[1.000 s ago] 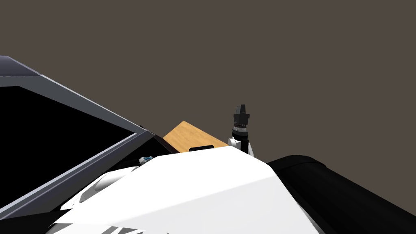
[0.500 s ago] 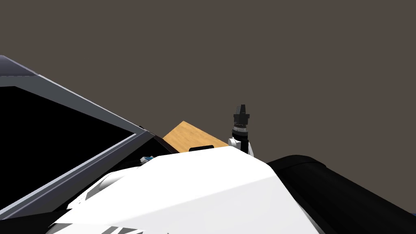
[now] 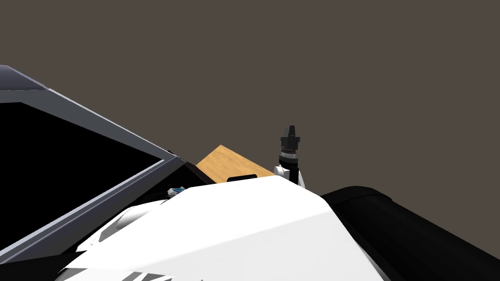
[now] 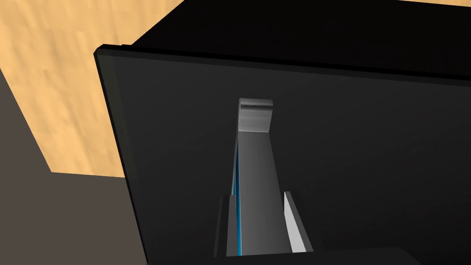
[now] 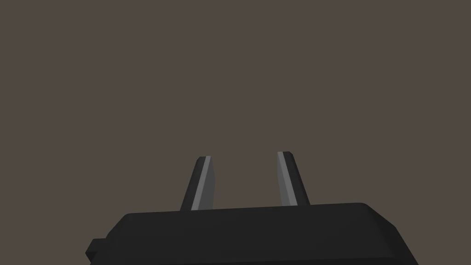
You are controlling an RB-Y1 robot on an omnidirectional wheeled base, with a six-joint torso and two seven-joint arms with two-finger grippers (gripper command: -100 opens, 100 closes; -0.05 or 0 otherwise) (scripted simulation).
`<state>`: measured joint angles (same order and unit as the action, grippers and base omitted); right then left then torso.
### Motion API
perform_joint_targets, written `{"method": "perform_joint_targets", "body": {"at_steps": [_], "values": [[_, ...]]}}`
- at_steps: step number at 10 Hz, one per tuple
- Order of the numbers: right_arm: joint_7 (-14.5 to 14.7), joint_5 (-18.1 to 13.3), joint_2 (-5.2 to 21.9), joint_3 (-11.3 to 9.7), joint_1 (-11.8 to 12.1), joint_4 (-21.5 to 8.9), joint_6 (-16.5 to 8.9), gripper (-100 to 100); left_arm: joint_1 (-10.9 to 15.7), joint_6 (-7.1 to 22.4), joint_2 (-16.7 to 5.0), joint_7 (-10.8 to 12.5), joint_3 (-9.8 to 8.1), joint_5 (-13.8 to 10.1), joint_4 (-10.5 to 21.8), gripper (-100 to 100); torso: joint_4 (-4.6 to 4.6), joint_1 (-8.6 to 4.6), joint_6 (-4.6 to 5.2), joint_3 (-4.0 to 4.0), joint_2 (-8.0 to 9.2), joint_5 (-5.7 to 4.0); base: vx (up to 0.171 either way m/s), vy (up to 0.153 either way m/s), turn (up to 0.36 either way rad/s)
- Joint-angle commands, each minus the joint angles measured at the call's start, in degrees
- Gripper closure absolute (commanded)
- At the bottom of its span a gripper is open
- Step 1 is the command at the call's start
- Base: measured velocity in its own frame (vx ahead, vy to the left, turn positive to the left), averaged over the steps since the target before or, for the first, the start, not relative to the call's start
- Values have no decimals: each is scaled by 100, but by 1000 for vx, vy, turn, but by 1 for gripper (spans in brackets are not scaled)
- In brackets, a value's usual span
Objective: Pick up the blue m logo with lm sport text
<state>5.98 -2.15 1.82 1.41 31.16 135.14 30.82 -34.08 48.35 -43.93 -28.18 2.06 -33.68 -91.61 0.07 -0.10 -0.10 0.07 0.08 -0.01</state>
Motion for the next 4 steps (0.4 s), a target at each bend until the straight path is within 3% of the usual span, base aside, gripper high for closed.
{"method": "perform_joint_targets", "body": {"at_steps": [1, 2, 3, 4], "values": [[0, 0, 0, 0, 0, 0, 0, 0, -56, 105, -81, 4, -59, -64, -163, 100, 0, 0, 0, 0, 0, 0, 1, -40, 79], [0, 0, 0, 0, 0, 0, 0, 0, -114, 194, -169, -1, -115, -134, -313, 100, 0, -7, 3, 0, 0, -1, -1, -39, 42], [0, 0, 0, 0, 0, 0, 0, 0, -70, 155, -120, 14, -84, -86, -242, 100, -1, -10, 4, -1, -2, -3, -1, -18, 7], [0, 0, 0, 0, -1, 0, 0, 0, -68, 170, -125, 14, -89, -93, -257, 0, -3, -4, 4, -3, -3, -2, 0, 0, 0]]}}
